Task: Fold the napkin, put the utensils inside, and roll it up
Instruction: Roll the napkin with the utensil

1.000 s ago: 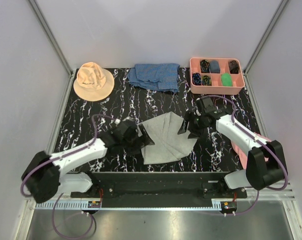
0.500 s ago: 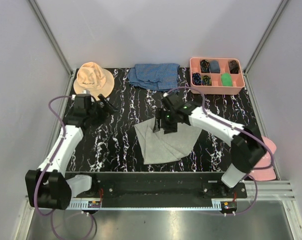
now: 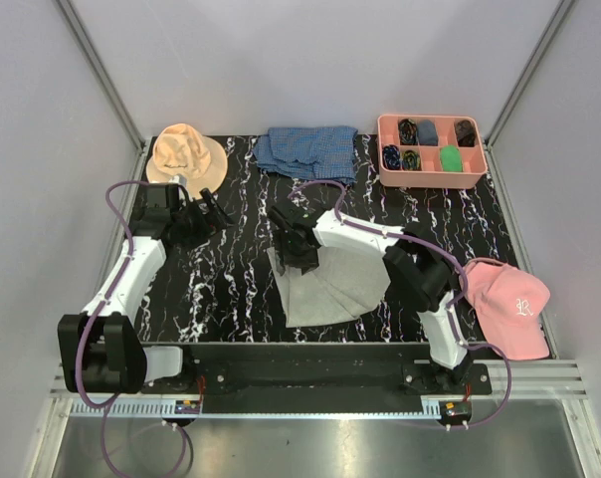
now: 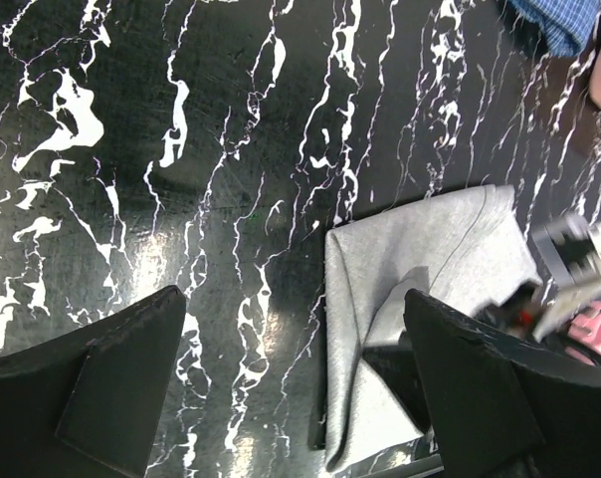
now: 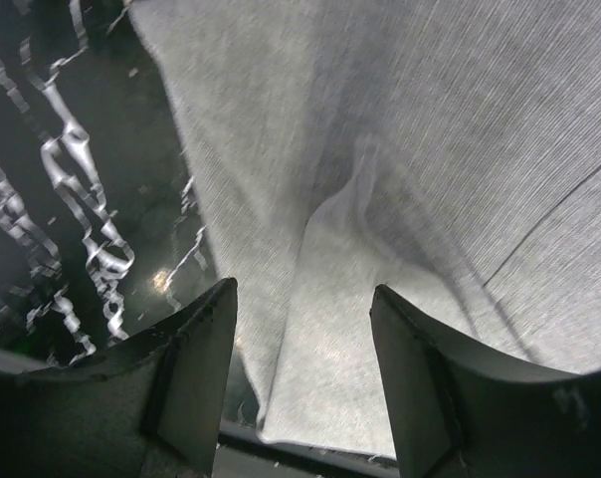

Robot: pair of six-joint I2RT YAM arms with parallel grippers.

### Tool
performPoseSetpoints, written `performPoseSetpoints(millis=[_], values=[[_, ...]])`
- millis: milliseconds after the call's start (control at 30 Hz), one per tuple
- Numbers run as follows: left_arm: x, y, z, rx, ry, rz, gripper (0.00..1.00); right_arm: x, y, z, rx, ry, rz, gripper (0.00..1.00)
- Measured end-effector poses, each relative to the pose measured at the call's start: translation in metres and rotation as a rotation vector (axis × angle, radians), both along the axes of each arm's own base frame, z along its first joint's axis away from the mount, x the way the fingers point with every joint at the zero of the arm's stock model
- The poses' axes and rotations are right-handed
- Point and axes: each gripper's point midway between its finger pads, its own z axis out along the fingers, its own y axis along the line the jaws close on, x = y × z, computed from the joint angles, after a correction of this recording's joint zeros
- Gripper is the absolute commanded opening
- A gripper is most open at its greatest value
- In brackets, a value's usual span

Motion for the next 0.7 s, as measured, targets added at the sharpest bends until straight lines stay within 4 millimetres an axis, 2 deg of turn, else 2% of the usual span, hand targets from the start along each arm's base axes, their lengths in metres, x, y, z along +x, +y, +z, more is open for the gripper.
performPoseSetpoints(millis=[133, 267, 533, 700], values=[[0.0, 0.001, -0.004, 0.012, 0.005, -0.019, 0.94, 0.008, -0.007, -0.012, -0.081, -0.013, -0.001, 0.6], [0.001, 0.003, -0.008, 0.02, 0.01, -0.029, 0.94, 0.008, -0.016, -0.017, -0.133, -0.013, 0.001, 0.56], [0.006, 0.009, -0.015, -0.02, 0.03, -0.025, 0.94, 0.005, -0.022, -0.019, -0.166, -0.014, 0.024, 0.57], [0.007, 0.009, -0.015, -0.037, 0.028, -0.031, 0.94, -0.001, -0.018, -0.019, -0.171, -0.014, 0.047, 0.62]])
